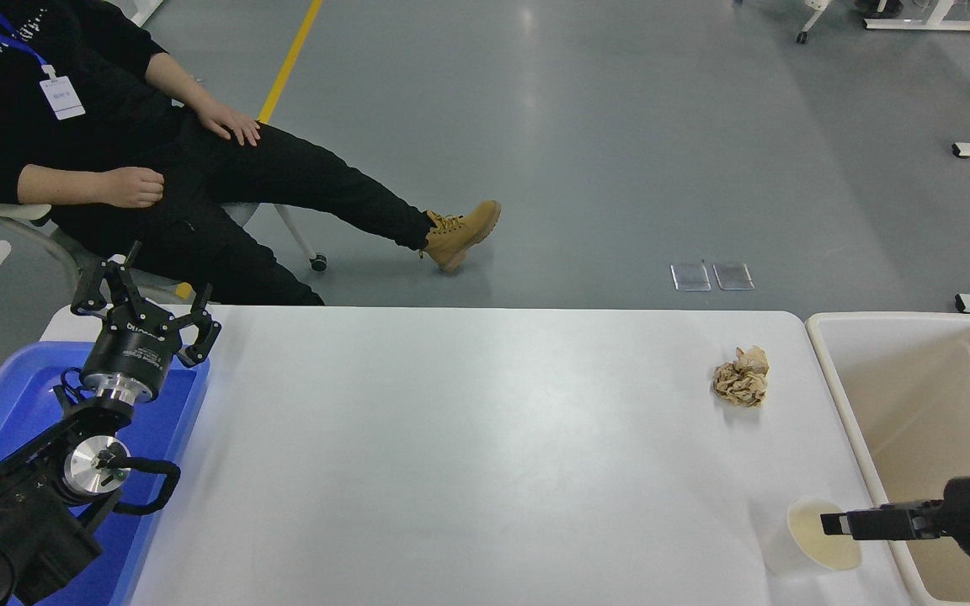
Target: Clean the table surface
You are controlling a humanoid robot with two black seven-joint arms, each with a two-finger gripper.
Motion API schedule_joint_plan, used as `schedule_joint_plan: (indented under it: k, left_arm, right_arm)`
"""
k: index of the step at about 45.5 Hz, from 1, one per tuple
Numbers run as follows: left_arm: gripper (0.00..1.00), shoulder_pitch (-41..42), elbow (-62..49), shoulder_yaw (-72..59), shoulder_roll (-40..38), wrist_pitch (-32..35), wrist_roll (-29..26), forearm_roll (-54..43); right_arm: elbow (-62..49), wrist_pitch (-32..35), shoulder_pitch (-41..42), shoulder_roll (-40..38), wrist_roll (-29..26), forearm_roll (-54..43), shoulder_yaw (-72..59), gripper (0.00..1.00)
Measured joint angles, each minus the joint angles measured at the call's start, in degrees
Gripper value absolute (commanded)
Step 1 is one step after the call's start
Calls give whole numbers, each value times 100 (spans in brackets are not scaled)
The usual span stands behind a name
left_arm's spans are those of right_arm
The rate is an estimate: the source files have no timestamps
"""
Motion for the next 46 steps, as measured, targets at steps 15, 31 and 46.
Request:
schedule_joint_plan:
  k: [15,31,46]
  left_arm:
    - [100,0,0,0,0,0,0,3]
    - [100,0,0,0,0,0,0,2]
    - [100,0,0,0,-1,0,0,0]
  right_arm:
    - [-332,-97,-190,224,24,4,8,7]
    - [-454,-78,-233,290,41,-18,-116,0]
    - [-450,-75,-96,259,81,-15,-24,0]
